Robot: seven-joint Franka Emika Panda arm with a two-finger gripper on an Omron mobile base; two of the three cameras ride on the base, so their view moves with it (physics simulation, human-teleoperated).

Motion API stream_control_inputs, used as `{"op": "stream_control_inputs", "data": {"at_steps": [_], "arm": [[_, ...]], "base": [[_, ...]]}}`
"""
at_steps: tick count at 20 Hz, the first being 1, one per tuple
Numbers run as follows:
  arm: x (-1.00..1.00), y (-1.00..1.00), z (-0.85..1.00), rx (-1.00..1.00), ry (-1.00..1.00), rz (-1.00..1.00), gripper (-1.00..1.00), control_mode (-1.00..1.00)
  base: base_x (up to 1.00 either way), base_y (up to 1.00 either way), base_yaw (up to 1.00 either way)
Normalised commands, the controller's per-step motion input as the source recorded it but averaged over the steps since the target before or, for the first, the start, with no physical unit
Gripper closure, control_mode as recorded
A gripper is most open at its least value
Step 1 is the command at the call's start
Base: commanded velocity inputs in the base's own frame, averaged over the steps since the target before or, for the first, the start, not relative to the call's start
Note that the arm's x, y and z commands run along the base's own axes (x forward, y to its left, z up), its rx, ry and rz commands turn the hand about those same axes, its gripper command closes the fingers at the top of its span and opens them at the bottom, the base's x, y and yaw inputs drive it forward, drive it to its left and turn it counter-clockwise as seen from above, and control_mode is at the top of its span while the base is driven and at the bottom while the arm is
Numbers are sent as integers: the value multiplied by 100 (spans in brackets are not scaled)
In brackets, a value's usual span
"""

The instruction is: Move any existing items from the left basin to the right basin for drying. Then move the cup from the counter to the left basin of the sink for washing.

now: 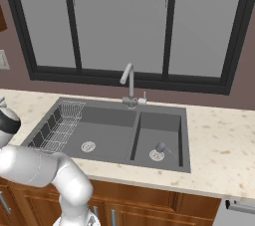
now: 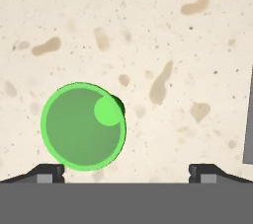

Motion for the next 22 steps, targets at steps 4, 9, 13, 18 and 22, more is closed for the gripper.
{"op": "stream_control_inputs", "data": {"at_steps": [4,9,13,18,22], "arm": [[6,0,-9,-2,0,-2,-100,-100],[8,2,-14,-2,0,0,-100,-100],[1,1,-21,-2,0,0,-100,-100],[0,4,-16,0,0,0,-100,-100],[6,4,-12,0,0,0,-100,-100]], "base": [[0,0,0],[0,0,0],[0,0,0],[0,0,0],[0,0,0]]}}
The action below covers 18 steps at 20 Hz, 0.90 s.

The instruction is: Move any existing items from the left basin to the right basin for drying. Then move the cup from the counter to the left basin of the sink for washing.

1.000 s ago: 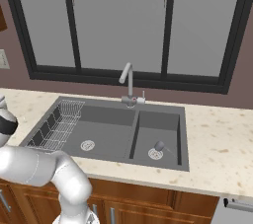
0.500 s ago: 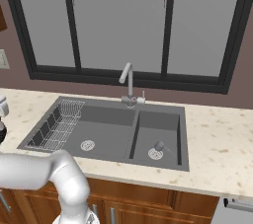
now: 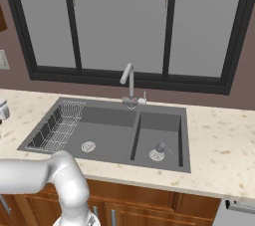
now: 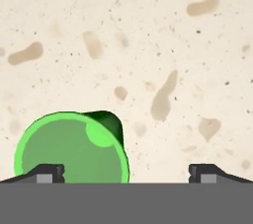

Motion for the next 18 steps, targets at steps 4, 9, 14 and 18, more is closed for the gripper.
{"op": "stream_control_inputs", "data": {"at_steps": [4,9,14,18], "arm": [[14,6,-12,0,0,0,-100,-100],[14,7,-13,0,0,0,-100,-100],[16,13,-12,0,0,0,-100,-100],[10,23,-10,0,0,0,-100,-100]], "base": [[0,0,0],[0,0,0],[0,0,0],[0,0,0]]}}
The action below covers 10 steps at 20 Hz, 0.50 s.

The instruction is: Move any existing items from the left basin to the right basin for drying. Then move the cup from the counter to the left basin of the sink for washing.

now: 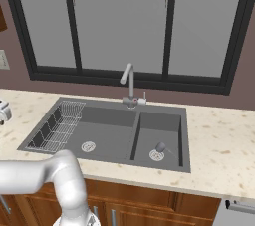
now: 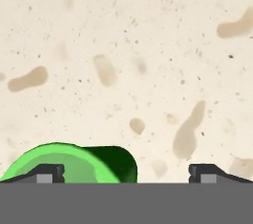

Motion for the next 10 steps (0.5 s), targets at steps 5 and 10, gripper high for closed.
{"op": "stream_control_inputs", "data": {"at_steps": [5,10], "arm": [[0,27,-7,0,0,0,-100,-100],[-31,15,-4,0,-1,0,-100,-100]], "base": [[0,0,0],[0,0,0]]}}
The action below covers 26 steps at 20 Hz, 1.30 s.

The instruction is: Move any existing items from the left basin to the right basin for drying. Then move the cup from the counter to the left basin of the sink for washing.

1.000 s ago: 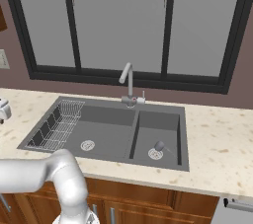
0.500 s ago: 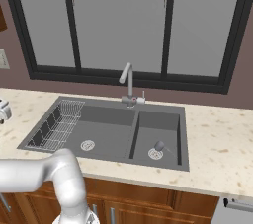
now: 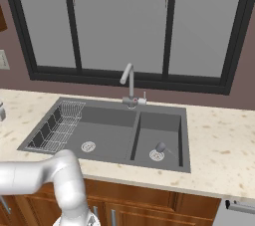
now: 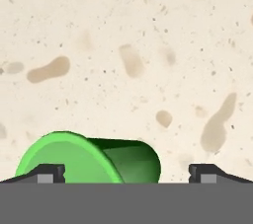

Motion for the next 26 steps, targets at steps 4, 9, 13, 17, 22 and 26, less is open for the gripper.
{"op": "stream_control_inputs", "data": {"at_steps": [4,9,13,17,22,26], "arm": [[-60,0,-4,1,-4,-1,-100,-100],[-60,-3,0,2,-6,-2,-100,-100],[-38,-20,0,2,-7,-2,-100,-100],[0,-35,0,3,-1,-5,-100,-100],[0,-29,0,4,0,-5,100,-100],[0,-14,-7,1,0,-3,100,-100]], "base": [[0,0,0],[0,0,0],[0,0,0],[0,0,0],[0,0,0],[0,0,0]]}}
